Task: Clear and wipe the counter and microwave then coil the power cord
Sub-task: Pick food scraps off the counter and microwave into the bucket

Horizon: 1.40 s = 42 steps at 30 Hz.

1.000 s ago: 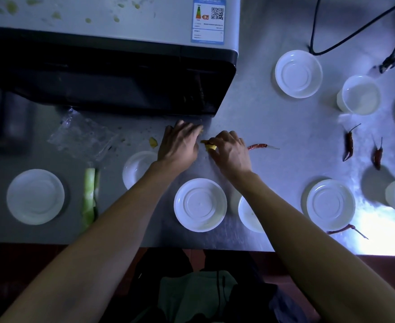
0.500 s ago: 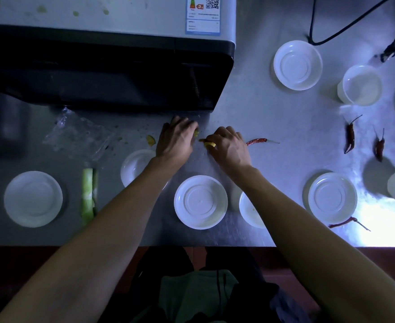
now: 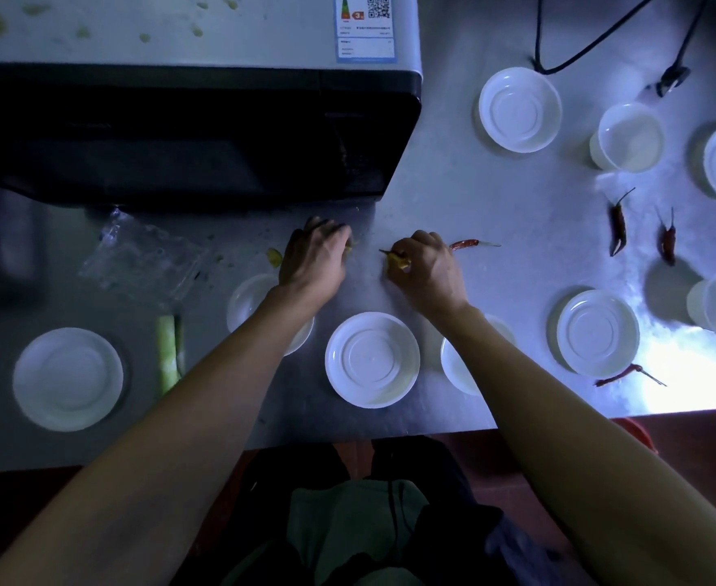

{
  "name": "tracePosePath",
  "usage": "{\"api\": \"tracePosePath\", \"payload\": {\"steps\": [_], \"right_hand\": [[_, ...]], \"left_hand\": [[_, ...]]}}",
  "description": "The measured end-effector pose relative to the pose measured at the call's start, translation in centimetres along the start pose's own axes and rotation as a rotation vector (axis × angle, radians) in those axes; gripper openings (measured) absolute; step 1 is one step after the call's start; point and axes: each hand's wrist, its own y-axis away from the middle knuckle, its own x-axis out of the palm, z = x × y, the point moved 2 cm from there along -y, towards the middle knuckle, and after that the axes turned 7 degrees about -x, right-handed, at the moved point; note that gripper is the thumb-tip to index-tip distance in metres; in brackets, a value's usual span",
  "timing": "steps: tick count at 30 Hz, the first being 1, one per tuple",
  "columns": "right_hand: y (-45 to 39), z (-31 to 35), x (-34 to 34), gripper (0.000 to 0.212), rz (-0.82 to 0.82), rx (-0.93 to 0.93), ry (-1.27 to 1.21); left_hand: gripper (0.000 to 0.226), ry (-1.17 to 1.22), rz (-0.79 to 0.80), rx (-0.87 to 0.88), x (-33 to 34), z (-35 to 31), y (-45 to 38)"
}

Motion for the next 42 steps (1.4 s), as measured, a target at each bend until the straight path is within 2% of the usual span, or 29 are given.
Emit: {"api": "tracePosePath", "payload": {"steps": [9,12,19,23,31,42], "right_hand": [[3.4,-0.2,-2.3,0.013,-0.219,0.138,-0.078],[4.7,-0.2,-3.0,0.011,-0.274,0.173,-0.088],[9.3,-2.4,-5.7,0.013,-0.345,0.240,-0.084],[13.2,-4.7,-7.8,0.012,-0.464,0.279,-0.086],[26.3,-11.7,-9.6,0.008,-0.597,0.431,-0.153],[48.6,-20.9,-11.2,0.012,-0.749,0.701,-0.132]], "left_hand": [[0.006,0.130,-0.059,0.032,-1.6,-0.5,0.7],[0.006,0.139,-0.055,0.097,-1.9,-1.5,1.6],[0.008,0.140,0.006,0.306,-0.6,-7.8,4.1],[0.009,0.116,0.006,0.403,0.7,-12.3,5.3],[0.009,0.080,0.066,0.507,4.9,-23.3,11.0],[0.007,-0.087,0.173,0.767,13.6,-39.6,22.2]]}}
